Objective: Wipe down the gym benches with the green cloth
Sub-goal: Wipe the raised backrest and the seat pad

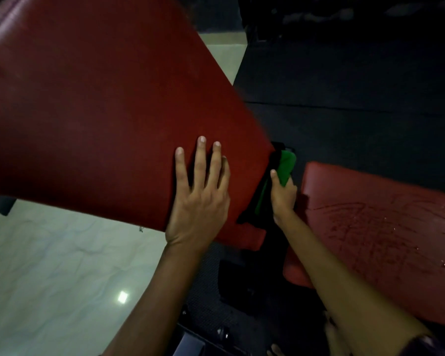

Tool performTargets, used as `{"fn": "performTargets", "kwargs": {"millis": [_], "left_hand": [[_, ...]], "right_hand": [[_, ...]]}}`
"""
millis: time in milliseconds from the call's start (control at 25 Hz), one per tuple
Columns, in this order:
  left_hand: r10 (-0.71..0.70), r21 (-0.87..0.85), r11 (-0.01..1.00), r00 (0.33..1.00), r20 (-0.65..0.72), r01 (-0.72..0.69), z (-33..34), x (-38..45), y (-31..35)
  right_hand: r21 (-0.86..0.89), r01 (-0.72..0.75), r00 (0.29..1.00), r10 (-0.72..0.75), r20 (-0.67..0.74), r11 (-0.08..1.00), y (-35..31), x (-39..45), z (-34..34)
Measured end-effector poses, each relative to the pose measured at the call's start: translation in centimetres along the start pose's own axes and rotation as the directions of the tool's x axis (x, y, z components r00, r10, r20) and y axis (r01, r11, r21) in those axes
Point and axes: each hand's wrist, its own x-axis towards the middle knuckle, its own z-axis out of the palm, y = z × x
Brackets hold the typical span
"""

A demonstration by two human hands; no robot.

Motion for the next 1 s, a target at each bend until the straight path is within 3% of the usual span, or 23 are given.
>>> {"fn": "performTargets", "kwargs": {"millis": [80, 200, 280, 480, 680, 880, 1000], "left_hand": [[0.000, -0.002, 1.000, 1.000, -0.004, 0.000, 0.0, 0.1, 0.1], [-0.003, 0.005, 1.000, 1.000, -0.009, 0.003, 0.4, 0.2, -0.3], [0.001, -0.001, 1.000, 1.000, -0.004, -0.001, 0.4, 0.0, -0.3], [0.003, 0.004, 1.000, 1.000, -0.020, -0.003, 0.3, 0.3, 0.1], [0.017, 0.045, 0.999, 1.000, -0.015, -0.016, 0.9, 0.0, 0.0], [0.017, 0.048, 0.999, 1.000, -0.015, -0.016, 0.8, 0.3, 0.3], [0.012, 0.043, 0.999, 1.000, -0.016, -0.011, 0.7, 0.3, 0.4]], "right_hand": [[0.019, 0.140, 0.990, -0.140, 0.028, 0.990, -2.6, -0.4, 0.7], [0.062, 0.479, 0.865, -0.483, 0.135, 0.876, -5.9, -2.0, 2.3], [0.059, 0.544, 0.822, -0.546, 0.163, 0.837, -5.3, -2.0, 2.3], [-0.009, 0.236, 0.968, -0.234, 0.094, 0.972, -4.3, 4.5, 1.1], [-0.009, 0.030, 0.994, -0.029, 0.104, 1.000, -1.8, 9.3, 1.1], [0.201, -0.062, 0.990, 0.035, 0.136, 0.978, 4.5, 2.1, -0.8], [0.189, -0.026, 0.976, -0.015, 0.215, 0.982, 10.5, -5.7, -2.2]]}}
